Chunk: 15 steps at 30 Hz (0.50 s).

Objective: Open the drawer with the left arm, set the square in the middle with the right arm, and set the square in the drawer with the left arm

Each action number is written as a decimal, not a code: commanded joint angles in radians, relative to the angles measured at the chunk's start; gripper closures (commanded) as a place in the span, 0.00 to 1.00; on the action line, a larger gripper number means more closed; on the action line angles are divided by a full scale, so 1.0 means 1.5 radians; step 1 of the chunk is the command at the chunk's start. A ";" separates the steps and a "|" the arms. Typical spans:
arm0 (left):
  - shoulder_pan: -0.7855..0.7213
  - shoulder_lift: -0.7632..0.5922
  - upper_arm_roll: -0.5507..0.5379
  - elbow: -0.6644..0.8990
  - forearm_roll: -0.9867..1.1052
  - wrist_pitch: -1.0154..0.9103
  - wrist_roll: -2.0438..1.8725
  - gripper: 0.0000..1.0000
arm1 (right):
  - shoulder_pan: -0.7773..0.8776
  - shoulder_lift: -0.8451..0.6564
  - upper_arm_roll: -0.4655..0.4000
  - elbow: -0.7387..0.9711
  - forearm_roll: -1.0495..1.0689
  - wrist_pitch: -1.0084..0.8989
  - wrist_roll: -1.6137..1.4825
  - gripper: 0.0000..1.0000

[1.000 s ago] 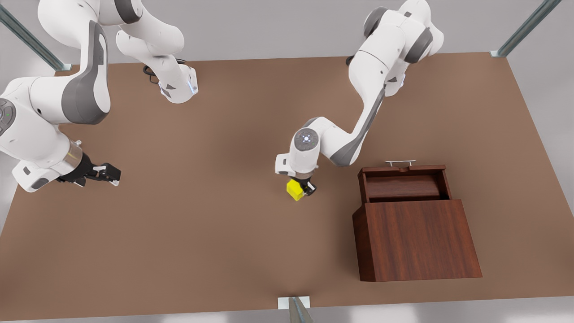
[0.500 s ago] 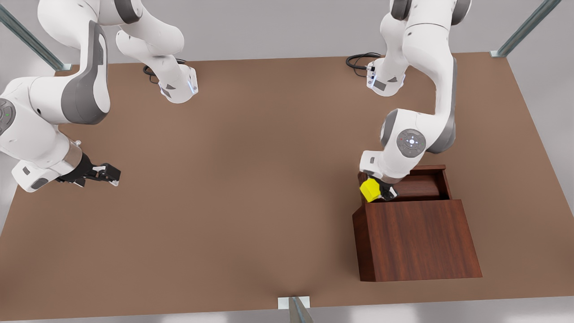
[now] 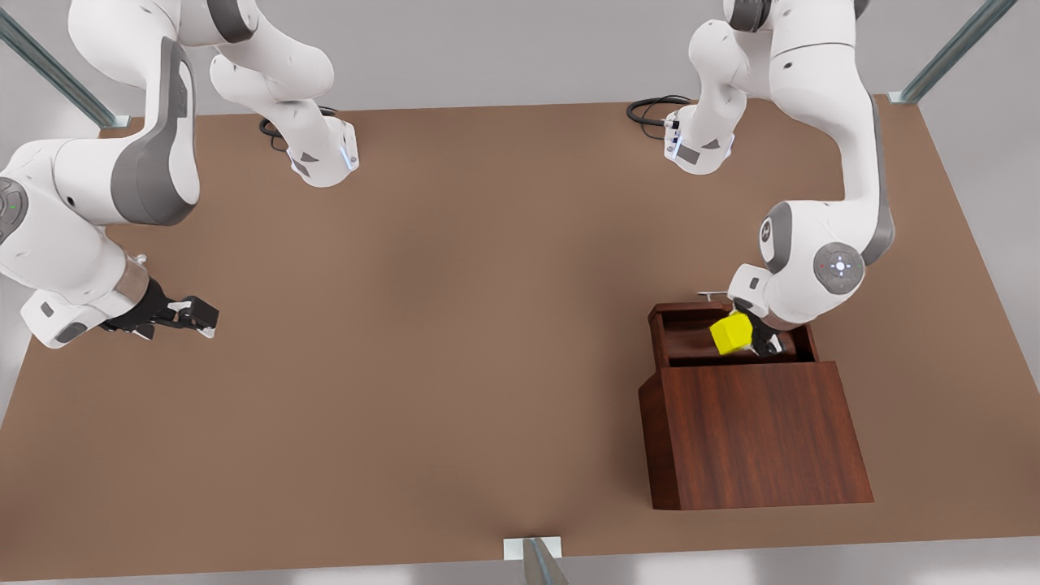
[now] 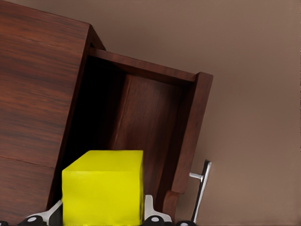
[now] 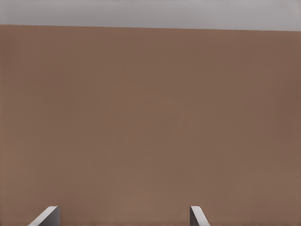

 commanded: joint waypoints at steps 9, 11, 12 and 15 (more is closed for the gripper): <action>0.001 -0.007 0.023 0.153 -0.019 -0.202 -0.623 0.00 | 0.000 0.000 0.000 0.000 0.001 0.004 0.000 0.00; 0.003 0.002 0.047 0.213 -0.015 -0.202 -0.681 0.00 | 0.000 0.000 0.000 0.000 0.000 0.004 0.000 0.00; 0.044 -0.007 0.031 0.230 0.011 -0.196 -0.688 0.00 | 0.000 0.000 0.000 0.000 0.001 0.004 0.000 0.00; 0.291 -0.073 -0.288 0.264 0.153 -0.206 -0.793 0.00 | 0.000 0.000 0.000 0.000 0.001 0.004 0.000 0.00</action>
